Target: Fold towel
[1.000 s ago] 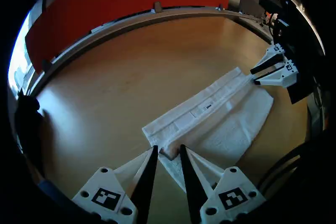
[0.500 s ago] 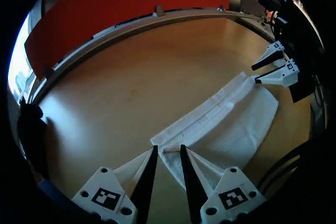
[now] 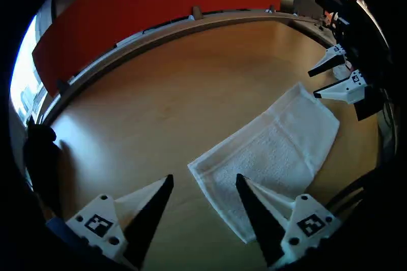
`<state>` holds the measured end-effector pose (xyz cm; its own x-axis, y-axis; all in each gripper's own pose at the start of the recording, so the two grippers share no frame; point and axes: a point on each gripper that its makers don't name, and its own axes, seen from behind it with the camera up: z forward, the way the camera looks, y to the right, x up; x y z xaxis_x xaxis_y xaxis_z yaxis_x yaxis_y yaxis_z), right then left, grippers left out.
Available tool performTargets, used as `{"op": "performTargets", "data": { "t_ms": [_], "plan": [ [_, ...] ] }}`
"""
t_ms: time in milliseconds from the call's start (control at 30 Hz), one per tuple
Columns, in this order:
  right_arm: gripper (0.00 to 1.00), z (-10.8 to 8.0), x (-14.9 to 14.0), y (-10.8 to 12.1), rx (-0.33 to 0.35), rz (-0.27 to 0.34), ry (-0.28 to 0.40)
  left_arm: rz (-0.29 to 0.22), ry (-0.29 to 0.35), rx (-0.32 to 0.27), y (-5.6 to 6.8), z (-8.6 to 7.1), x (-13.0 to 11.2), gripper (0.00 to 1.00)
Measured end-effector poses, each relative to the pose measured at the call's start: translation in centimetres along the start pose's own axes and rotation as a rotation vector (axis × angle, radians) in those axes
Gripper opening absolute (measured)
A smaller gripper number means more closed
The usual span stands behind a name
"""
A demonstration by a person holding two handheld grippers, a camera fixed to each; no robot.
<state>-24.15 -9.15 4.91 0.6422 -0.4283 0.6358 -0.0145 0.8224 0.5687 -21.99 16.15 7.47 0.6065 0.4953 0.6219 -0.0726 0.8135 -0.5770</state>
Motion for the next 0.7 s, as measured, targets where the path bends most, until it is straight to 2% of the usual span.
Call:
{"op": "performTargets", "data": {
  "t_ms": [367,700],
  "plan": [
    [0.87,-1.8,-1.2,-1.5,0.01,0.002,0.007,-0.03,0.013,-0.017,1.4,-1.7,-0.4,0.96],
    [0.87,-3.7,-3.0,-3.0,0.016,0.005,0.012,-0.071,0.011,-0.012,2.6,-3.8,-2.2,0.96]
  ]
}}
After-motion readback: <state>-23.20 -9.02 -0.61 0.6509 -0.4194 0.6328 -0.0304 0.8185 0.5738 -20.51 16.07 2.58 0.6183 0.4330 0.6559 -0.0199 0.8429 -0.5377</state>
